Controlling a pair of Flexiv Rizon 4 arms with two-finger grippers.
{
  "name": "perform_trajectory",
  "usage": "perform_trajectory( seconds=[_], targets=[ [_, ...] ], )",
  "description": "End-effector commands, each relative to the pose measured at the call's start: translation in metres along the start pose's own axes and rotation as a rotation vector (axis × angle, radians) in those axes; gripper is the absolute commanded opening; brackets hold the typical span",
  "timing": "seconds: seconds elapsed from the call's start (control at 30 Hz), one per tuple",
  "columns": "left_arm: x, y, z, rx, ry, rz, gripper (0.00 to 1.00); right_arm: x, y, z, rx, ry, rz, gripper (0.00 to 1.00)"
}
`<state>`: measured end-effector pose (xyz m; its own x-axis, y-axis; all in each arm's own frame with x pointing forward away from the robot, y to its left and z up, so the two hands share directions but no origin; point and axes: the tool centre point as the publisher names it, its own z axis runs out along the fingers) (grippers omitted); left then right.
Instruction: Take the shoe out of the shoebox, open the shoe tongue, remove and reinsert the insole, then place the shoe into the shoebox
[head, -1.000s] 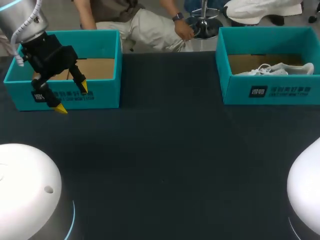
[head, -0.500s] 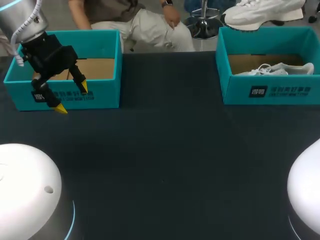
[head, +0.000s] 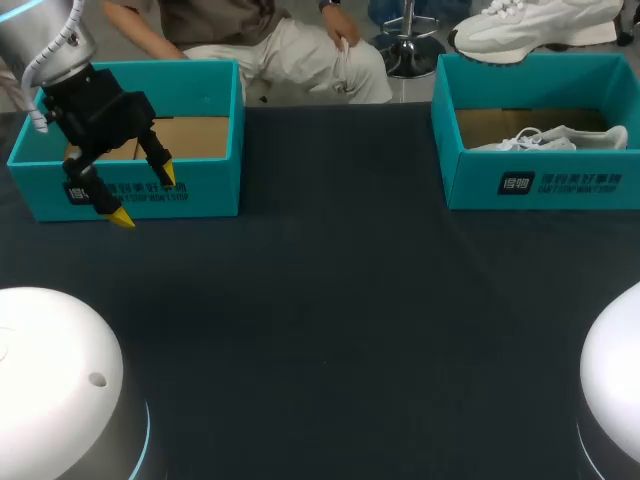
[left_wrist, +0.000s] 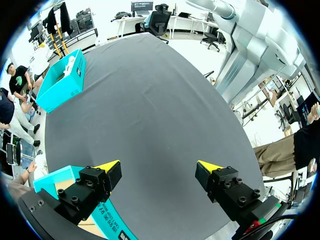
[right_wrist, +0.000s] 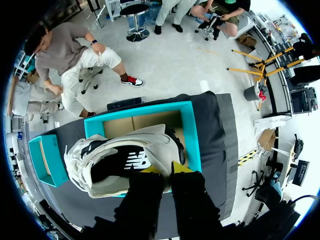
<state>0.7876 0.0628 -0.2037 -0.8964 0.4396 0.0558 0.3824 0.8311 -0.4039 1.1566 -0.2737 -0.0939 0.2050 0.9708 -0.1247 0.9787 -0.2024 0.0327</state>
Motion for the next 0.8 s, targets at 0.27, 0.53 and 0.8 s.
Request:
perform_trajectory(
  seconds=[0.27, 0.53, 0.8],
  targets=[
    [0.0, 0.0, 0.0, -0.002, 0.0, 0.0, 1.0, -0.014, -0.003, 0.042, -0.104, 0.026, 0.051, 0.0],
    [0.0, 0.0, 0.0, -0.002, 0.0, 0.0, 1.0, -0.021, 0.003, 0.081, -0.088, 0.044, 0.082, 0.0],
    [0.0, 0.0, 0.0, -0.002, 0.0, 0.0, 1.0, -0.025, 0.004, 0.106, -0.073, 0.051, 0.105, 0.0]
  ],
)
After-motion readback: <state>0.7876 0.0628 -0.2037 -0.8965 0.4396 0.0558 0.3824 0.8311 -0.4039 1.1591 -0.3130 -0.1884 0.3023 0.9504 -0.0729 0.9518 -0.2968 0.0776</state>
